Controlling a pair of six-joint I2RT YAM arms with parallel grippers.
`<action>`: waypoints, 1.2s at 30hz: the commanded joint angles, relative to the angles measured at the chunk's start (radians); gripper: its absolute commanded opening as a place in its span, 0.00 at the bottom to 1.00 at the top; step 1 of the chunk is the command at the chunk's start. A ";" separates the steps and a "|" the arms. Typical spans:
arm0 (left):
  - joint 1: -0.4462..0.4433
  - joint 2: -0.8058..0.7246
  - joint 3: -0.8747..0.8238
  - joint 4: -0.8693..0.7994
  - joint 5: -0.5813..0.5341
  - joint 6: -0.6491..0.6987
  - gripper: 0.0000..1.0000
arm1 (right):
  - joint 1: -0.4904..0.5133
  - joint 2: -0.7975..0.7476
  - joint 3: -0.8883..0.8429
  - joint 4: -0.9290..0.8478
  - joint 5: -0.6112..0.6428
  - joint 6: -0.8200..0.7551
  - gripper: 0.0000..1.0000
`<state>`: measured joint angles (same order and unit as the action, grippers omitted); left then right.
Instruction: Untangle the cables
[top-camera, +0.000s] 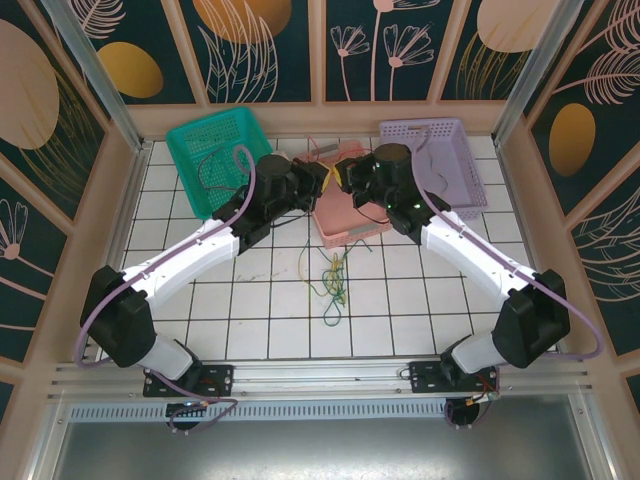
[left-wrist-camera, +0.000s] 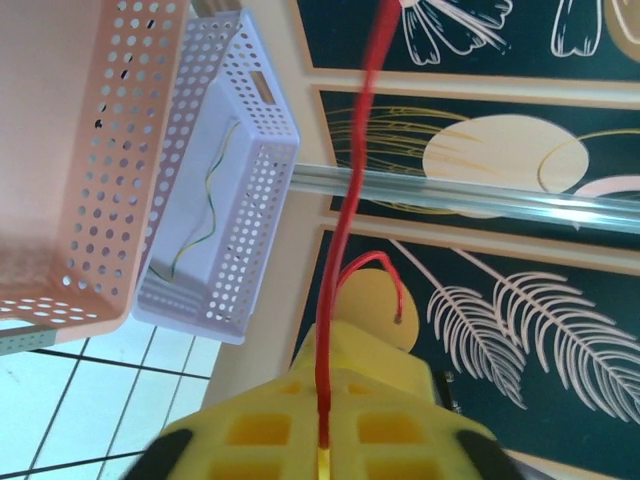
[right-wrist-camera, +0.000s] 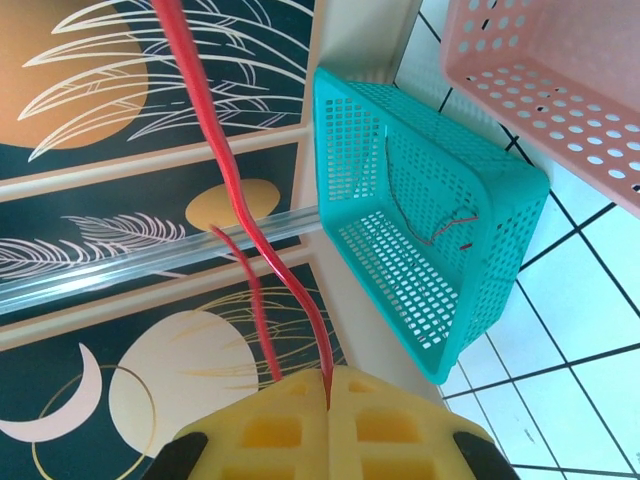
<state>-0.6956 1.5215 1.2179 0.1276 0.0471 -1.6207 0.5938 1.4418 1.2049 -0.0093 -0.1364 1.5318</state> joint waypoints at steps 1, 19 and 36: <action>0.000 0.020 0.024 0.029 0.004 0.030 0.00 | 0.012 0.002 0.000 0.003 -0.041 0.026 0.00; 0.421 0.040 0.069 -0.253 0.388 0.731 0.00 | -0.092 -0.130 0.147 -0.293 -0.071 -0.719 0.69; 0.699 0.498 0.624 -0.827 0.258 1.148 0.00 | -0.126 0.028 0.253 -0.454 -0.177 -0.897 0.68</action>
<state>-0.0097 1.9633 1.7744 -0.5777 0.2913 -0.5457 0.4801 1.4624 1.4078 -0.4385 -0.2832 0.6735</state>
